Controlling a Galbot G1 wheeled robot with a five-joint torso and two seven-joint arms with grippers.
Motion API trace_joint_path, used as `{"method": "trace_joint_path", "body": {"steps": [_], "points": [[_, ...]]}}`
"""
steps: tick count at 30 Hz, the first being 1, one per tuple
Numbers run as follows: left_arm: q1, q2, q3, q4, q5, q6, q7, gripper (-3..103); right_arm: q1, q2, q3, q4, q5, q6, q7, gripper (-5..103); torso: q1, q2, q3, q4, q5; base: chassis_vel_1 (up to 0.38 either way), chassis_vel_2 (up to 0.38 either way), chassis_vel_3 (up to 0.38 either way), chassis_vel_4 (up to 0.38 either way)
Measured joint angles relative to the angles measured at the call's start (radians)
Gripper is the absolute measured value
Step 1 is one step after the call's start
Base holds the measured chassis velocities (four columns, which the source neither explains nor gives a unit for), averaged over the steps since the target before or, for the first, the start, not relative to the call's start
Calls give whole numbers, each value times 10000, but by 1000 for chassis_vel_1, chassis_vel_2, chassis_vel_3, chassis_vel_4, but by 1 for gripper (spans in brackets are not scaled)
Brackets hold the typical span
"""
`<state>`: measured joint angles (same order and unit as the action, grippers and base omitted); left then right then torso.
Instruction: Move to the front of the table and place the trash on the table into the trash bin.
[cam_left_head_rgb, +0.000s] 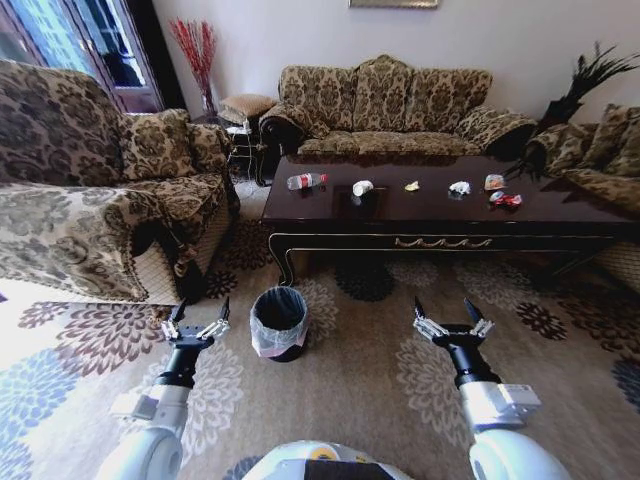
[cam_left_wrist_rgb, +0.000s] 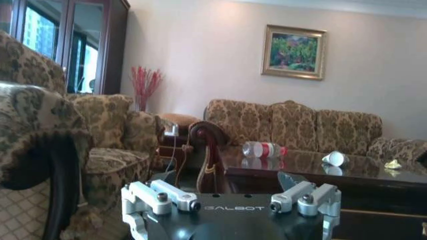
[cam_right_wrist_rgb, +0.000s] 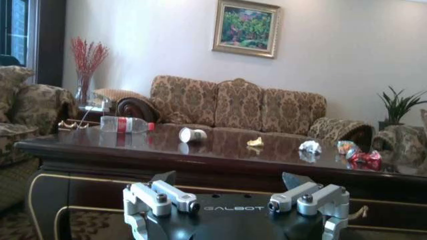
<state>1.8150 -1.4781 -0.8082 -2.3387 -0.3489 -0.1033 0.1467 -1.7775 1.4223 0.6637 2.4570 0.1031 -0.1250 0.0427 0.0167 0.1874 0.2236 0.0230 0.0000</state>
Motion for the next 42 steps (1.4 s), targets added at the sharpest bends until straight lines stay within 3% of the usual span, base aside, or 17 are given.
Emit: {"method": "trace_joint_path", "body": {"steps": [4,5,7,12,19,22,34,42], "points": [[-93,37,79,37,15,273,-81,100,-26,21,-3,-41,-65,15,4,100,2,0,1,3,2,-250,273,247,-263],[-320,202,98,219,187,923,-223,100,-76,21,-13,-52,-106,31,18,100,9,-2,5,0,0,-181,185,119,-149],[-407,329,61,366,400,1369,-255,100,-79,9,3,-54,-108,31,38,100,13,-3,7,1,1,-109,79,81,-115],[-522,594,121,878,843,1712,-197,100,-75,0,65,-76,-99,50,87,100,-3,0,-3,3,-1,13,-18,-12,5],[-1189,1048,814,1972,1178,2678,-234,100,-103,101,81,-100,-95,134,181,100,-3,0,-1,0,-3,30,-30,-34,20],[-1730,1290,1656,2296,1048,3451,-760,100,-232,175,94,-119,-53,165,313,100,1,0,2,0,-1,0,0,0,0],[-3210,2071,2911,3648,724,4136,-1229,100,-537,299,182,-14,-158,105,639,100,1,0,1,0,-1,0,0,0,0],[-3954,2634,3162,4736,297,4417,-1237,100,-491,75,338,36,-107,-131,998,100,1,0,1,2,-2,0,0,0,0]]}}
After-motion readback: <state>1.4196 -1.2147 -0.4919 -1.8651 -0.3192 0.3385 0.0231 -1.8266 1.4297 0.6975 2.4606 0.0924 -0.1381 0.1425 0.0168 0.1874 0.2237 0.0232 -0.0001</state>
